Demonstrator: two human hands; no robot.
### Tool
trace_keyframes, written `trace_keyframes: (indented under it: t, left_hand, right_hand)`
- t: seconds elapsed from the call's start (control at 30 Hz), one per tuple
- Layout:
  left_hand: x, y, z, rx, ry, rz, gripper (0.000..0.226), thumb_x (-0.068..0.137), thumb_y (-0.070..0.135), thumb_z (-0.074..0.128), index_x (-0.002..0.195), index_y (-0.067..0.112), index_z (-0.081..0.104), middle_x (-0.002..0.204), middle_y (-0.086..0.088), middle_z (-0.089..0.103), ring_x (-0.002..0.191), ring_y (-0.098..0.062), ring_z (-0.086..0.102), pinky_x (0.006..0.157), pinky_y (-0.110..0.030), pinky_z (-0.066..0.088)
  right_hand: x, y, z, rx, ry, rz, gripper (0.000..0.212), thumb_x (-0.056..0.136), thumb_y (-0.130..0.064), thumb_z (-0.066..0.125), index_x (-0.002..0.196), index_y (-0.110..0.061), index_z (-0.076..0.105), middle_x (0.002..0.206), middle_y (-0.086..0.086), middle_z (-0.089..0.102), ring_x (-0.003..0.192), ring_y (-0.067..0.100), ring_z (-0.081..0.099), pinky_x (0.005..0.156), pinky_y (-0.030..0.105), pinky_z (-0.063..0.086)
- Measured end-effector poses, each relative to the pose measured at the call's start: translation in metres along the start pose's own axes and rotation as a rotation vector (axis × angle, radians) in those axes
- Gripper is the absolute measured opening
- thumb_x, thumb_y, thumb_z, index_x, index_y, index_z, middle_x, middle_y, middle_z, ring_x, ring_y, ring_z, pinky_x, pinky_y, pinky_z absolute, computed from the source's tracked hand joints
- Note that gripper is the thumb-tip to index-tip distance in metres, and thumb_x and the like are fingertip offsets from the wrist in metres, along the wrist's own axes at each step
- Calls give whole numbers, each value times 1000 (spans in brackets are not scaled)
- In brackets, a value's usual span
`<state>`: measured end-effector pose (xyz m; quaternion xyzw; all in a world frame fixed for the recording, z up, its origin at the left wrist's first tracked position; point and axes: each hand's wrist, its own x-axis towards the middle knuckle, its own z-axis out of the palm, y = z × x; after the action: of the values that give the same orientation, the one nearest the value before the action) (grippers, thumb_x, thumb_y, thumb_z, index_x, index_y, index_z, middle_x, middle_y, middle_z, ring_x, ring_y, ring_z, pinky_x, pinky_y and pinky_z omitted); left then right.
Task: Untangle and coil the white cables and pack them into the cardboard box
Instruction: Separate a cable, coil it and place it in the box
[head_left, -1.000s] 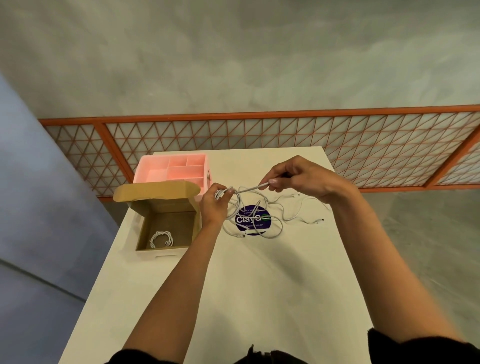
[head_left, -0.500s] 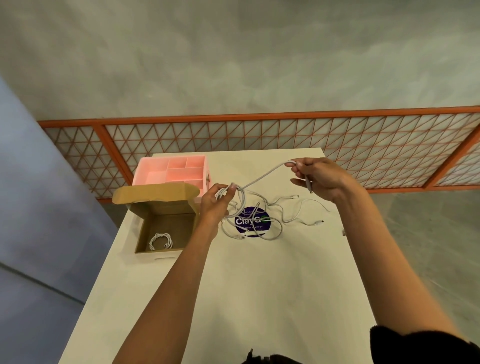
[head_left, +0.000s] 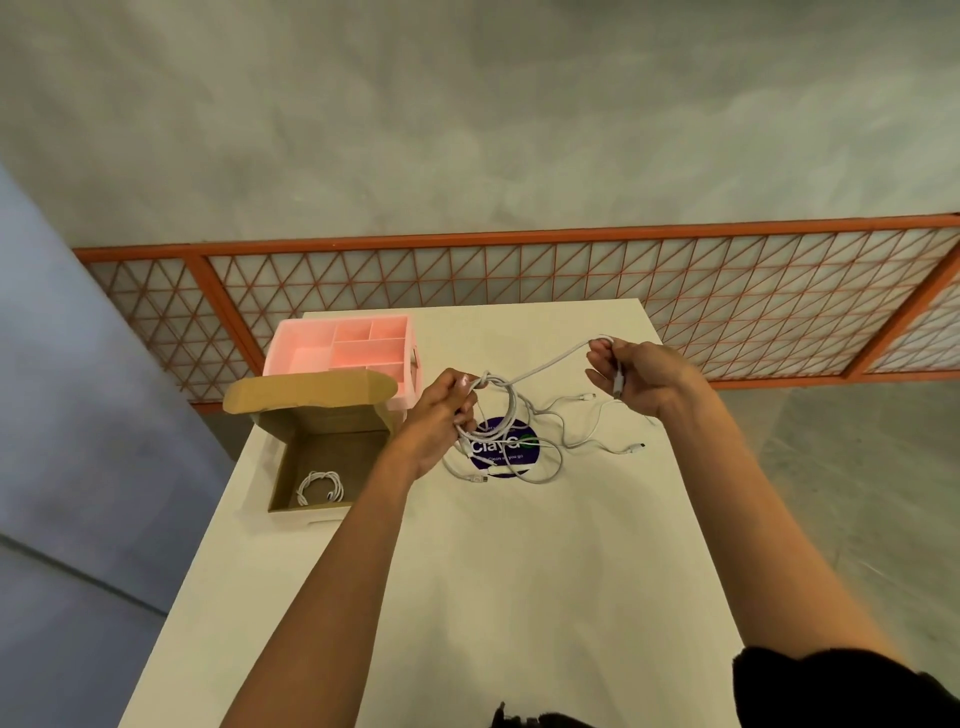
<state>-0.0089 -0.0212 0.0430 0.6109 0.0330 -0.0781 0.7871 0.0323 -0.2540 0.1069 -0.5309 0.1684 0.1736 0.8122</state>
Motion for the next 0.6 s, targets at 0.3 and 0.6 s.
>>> trace_keyframes:
  t: [0.3, 0.6]
  left_hand:
    - [-5, -1, 14, 208, 44, 200, 25, 85, 0, 66, 110, -2, 62, 68, 17, 62, 53, 8, 53, 49, -5, 37]
    - [-1, 7, 22, 73, 148, 202, 13, 87, 8, 66, 92, 20, 68, 68, 16, 62, 51, -1, 43, 40, -14, 29]
  right_hand:
    - [6, 2, 5, 102, -4, -74, 38, 103, -5, 24, 82, -7, 55, 50, -6, 65, 45, 1, 61, 50, 16, 53]
    - [16, 39, -6, -105, 55, -229, 22, 101, -6, 39, 98, -4, 61, 85, -2, 62, 67, 4, 56, 63, 16, 49]
